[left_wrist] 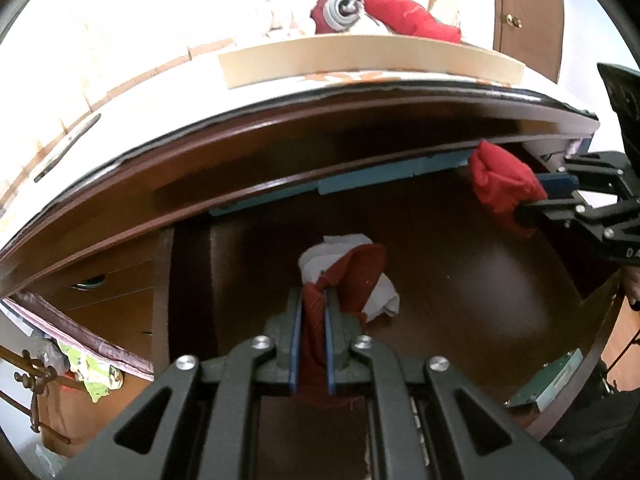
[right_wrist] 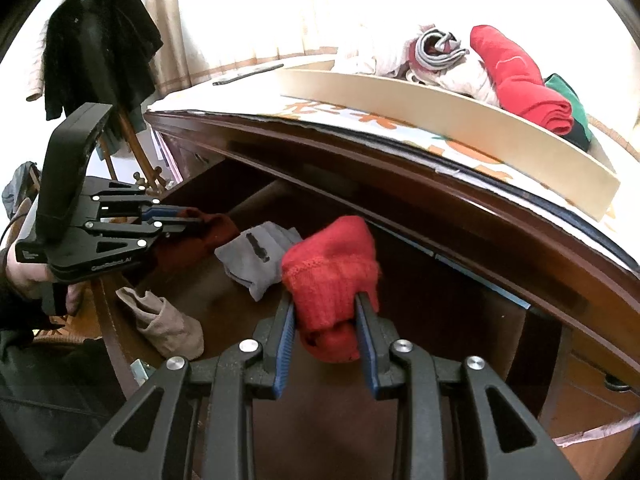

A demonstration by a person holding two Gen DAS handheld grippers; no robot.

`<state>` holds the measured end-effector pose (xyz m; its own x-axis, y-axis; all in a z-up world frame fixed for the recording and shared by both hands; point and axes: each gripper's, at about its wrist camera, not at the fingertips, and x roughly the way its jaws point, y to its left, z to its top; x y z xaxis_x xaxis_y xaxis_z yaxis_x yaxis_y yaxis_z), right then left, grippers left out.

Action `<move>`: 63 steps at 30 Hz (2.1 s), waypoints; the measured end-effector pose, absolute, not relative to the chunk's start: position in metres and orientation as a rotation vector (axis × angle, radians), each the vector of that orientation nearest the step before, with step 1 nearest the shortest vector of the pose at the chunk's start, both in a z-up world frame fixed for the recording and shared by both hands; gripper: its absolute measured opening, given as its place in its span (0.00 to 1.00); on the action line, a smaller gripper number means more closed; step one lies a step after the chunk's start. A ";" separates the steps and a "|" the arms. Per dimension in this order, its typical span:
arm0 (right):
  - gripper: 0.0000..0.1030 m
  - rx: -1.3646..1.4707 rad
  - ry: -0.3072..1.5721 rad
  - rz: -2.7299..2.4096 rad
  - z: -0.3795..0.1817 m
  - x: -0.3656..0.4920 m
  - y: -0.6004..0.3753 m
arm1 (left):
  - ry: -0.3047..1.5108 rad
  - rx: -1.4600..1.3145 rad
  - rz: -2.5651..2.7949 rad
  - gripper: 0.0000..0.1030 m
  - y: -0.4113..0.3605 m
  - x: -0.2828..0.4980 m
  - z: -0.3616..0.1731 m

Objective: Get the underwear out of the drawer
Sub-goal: 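Lift both held red garments out of the drawer up toward the tray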

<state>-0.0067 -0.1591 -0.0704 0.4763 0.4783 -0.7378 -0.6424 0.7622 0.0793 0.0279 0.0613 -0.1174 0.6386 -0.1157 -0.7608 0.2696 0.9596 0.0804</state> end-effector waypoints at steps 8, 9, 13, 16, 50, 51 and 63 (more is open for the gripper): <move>0.30 -0.187 0.754 0.687 -0.062 -0.017 -0.169 | 0.791 0.161 -0.195 0.07 0.067 0.027 -0.114; 0.30 -0.185 0.748 0.688 -0.061 -0.018 -0.170 | 0.783 0.159 -0.191 0.07 0.068 0.026 -0.113; 0.30 -0.182 0.715 0.690 -0.058 -0.021 -0.172 | 0.742 0.148 -0.179 0.07 0.068 0.023 -0.106; 0.30 -0.179 0.683 0.691 -0.055 -0.026 -0.174 | 0.702 0.150 -0.173 0.07 0.067 0.018 -0.098; 0.30 -0.160 0.494 0.649 -0.013 -0.040 -0.189 | 0.463 0.185 -0.221 0.07 0.039 0.012 -0.025; 0.30 -0.160 0.491 0.646 -0.011 -0.040 -0.189 | 0.457 0.188 -0.223 0.07 0.038 0.013 -0.022; 0.31 -0.138 0.479 0.632 0.002 -0.032 -0.195 | 0.425 0.198 -0.261 0.07 0.023 0.024 -0.002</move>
